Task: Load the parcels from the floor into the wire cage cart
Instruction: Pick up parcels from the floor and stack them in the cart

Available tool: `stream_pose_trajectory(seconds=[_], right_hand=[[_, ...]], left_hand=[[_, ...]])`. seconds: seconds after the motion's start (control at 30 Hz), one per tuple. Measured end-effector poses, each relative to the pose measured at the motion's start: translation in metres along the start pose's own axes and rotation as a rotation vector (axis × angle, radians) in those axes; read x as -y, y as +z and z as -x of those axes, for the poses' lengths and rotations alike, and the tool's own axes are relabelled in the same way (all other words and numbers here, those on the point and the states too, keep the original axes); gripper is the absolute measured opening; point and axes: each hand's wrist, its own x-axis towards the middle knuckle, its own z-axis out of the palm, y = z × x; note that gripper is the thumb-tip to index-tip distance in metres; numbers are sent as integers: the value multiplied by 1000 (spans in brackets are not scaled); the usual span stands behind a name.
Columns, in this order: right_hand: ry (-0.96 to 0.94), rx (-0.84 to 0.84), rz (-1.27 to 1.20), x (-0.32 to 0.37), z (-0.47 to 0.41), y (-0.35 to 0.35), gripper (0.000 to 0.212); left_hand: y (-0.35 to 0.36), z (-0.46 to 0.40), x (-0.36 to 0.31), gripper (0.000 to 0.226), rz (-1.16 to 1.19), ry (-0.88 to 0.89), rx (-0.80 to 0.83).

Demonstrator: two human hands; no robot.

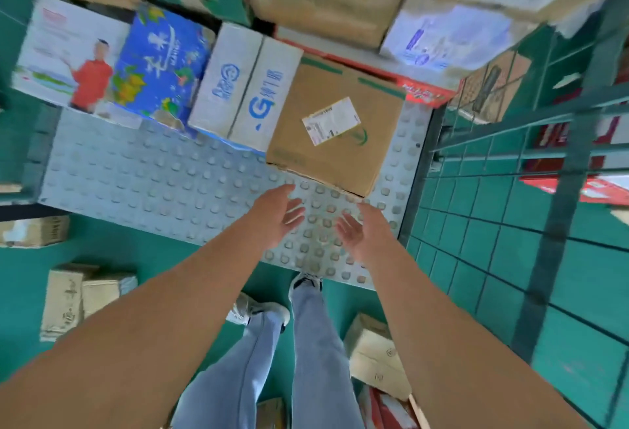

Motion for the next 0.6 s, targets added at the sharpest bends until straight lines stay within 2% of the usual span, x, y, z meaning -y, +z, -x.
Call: stream_pose_trajectory(seconds=[0.17,0.33,0.43,0.53,0.6], right_hand=[[-28,-104,82,20,-68,6,68],[-35,-70,165,48,-93,30,61],[-121,-79,274,54,-99,40,65],[-203,-79,335,47,-101,34,75],[-190,-63,347,42,-97,29,80]], left_hand=[[19,-75,-8,24,7,-81,-38],[42,-126,-38,45,65,-86,-63],[48,-138,-51,38,128,-85,-61],[44,-133,-40,28,53,-57,15],[35,-129,-31,22,20,-41,10]])
